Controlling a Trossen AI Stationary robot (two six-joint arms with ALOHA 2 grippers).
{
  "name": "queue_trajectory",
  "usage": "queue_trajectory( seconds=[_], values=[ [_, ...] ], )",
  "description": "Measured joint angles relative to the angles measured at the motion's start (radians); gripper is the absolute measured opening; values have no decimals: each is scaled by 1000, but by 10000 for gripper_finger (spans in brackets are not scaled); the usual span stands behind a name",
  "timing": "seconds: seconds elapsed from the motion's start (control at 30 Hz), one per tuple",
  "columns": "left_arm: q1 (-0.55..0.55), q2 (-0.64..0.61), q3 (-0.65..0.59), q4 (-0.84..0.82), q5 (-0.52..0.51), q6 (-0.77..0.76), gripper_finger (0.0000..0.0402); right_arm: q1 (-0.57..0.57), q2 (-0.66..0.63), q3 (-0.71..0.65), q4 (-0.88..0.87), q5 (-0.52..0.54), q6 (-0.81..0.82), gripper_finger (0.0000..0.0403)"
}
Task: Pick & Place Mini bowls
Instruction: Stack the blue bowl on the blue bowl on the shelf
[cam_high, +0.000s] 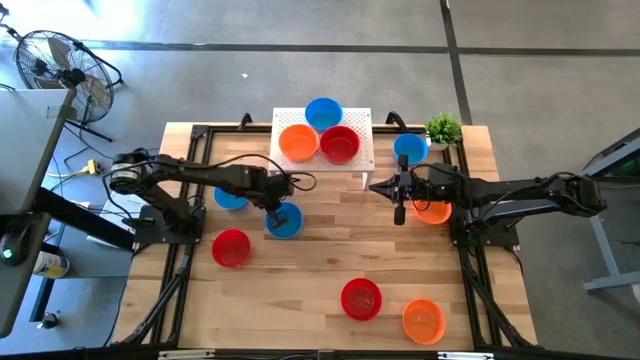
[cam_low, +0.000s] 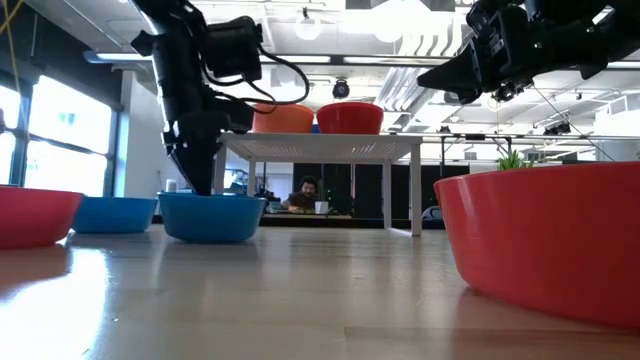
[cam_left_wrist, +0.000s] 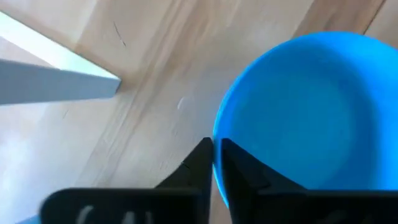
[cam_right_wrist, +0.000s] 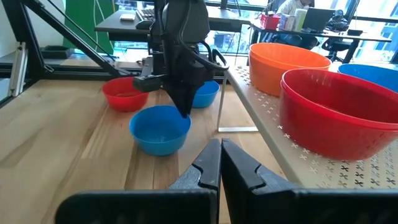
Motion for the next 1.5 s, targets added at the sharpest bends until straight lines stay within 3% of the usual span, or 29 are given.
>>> queue_trajectory(
  seconds=[0.3,0.63,0.83,1.5],
  values=[
    [-22,-16,168,-163,13,132,117,0,1,0,-1,0,0,0],
    [-302,-17,182,-154,48,370,129,0,1,0,-9,0,0,0],
    [-376,-16,126,-71,-7,318,129,0,1,0,-10,0,0,0],
    [-373,-16,-11,37,-52,107,129,0,1,0,-10,0,-7,0]
  ],
)
